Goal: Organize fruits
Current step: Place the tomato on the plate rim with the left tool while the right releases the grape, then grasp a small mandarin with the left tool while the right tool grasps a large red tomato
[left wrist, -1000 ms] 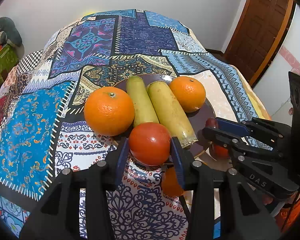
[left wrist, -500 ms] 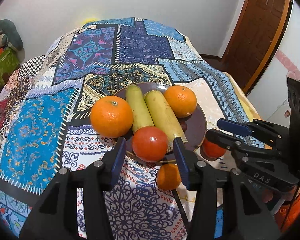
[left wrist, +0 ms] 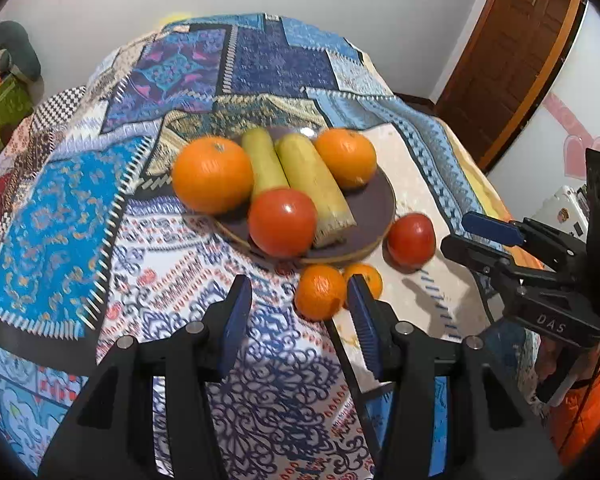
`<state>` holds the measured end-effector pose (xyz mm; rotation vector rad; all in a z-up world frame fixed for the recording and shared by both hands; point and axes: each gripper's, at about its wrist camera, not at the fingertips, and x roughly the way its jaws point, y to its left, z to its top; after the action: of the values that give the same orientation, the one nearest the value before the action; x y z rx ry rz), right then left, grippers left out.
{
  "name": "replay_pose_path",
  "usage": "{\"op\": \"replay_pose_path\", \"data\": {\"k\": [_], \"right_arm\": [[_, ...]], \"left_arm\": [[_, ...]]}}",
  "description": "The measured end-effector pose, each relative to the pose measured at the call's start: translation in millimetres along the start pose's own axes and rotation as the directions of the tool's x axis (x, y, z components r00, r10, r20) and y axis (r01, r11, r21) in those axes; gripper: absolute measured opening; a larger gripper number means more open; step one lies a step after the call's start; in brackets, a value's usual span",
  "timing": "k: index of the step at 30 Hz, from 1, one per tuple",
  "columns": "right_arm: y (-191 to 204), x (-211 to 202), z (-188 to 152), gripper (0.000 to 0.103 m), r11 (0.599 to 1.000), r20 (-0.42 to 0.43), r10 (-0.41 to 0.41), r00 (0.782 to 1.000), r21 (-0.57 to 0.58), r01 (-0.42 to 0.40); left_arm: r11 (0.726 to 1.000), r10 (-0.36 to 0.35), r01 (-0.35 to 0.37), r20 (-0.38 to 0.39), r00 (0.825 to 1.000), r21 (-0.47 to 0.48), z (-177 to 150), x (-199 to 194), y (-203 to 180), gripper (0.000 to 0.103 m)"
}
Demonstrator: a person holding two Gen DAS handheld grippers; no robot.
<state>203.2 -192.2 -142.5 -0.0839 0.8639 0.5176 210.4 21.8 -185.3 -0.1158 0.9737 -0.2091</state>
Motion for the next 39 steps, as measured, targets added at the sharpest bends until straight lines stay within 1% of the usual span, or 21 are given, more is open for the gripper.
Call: {"op": "replay_pose_path", "data": {"k": [3,10,12,20,22,23,24,25,26,32,39], "right_arm": [[-4,6,-3,0.049,1.0,-0.016,0.006,1.0,0.024,-0.006],[-7,26,-8,0.05,0.997,-0.056,0.036,0.998,0.07,-0.032],[-6,31,-9,0.05,0.997,-0.064,0.036,0.997,0.07,-0.031],[-7,39,-10,0.05,0.996,-0.075,0.033,0.997,0.081,-0.027],[-7,40,-11,0.05,0.996,-0.08,0.035,0.996,0.082,-0.029],[-7,40,-11,0.049,0.996,-0.079,0.034,0.996,0.081,-0.028],[-7,39,-11,0.048,0.997,-0.077,0.028,0.997,0.08,-0.022],[-7,39,-11,0.047,0.996,-0.075,0.029,0.997,0.08,-0.023],[-8,39,-11,0.046,0.996,-0.075,0.031,0.997,0.081,-0.025],[-4,32,-11,0.046,0.997,-0.057,0.035,0.998,0.069,-0.031],[3,17,-6,0.046,0.998,-0.018,0.038,0.999,0.048,-0.037]], "left_arm": [[1.0,-0.007,0.007,-0.025,1.0,0.002,-5,9,-3,0.05],[1.0,-0.016,0.015,-0.048,0.999,-0.014,-8,26,-4,0.05],[1.0,-0.014,0.014,-0.05,0.999,-0.015,-7,30,-3,0.05],[0.998,-0.047,0.044,-0.076,0.996,-0.041,-3,44,-1,0.049],[0.998,-0.049,0.046,-0.068,0.996,-0.046,-2,45,-1,0.049],[0.998,-0.049,0.046,-0.066,0.997,-0.046,-1,45,-1,0.048],[0.998,-0.053,0.051,-0.062,0.997,-0.048,0,46,-1,0.043],[0.997,-0.057,0.054,-0.061,0.997,-0.048,0,46,-1,0.04],[0.997,-0.063,0.06,-0.063,0.996,-0.049,0,46,-1,0.035],[0.998,-0.053,0.052,-0.058,0.997,-0.03,0,43,-5,0.034],[0.998,-0.057,0.057,0.002,0.998,-0.019,1,13,-8,0.034]]}}
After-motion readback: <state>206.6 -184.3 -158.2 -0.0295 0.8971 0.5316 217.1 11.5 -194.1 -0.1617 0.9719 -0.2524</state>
